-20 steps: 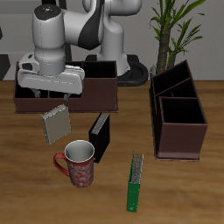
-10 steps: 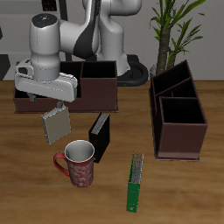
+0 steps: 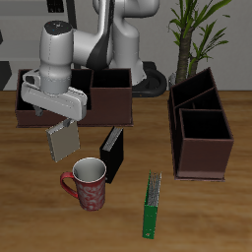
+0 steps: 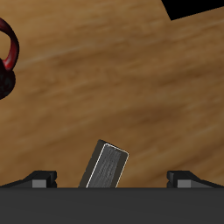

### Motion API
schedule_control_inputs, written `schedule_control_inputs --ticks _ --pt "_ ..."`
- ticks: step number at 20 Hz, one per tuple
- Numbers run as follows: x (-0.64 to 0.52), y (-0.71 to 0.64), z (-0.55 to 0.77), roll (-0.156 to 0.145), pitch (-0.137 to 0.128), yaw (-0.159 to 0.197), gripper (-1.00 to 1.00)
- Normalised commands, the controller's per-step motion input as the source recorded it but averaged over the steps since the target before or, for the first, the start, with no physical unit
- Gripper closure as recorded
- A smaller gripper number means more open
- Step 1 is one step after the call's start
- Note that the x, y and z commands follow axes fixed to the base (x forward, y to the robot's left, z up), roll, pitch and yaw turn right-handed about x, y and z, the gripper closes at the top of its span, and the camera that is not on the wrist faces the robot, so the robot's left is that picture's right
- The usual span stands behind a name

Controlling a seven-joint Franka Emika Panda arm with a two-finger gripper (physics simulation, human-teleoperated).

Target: Place the yellow book into the left desk caddy's right compartment and place the green book into the back desk caddy's front compartment and place the black book into the back desk caddy's back compartment

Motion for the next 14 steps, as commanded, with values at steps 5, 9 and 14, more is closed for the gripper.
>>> schedule_control_inputs --ticks 5,9,14 --pt "0.01 0.06 -0.21 0.009 0.014 -0.039 -1.00" --pt "-0.02 -0.01 -0.24 0.011 0.023 -0.051 -1.00" --pt "-0.03 -0.02 -0.21 -0.001 0.036 -0.046 -1.00"
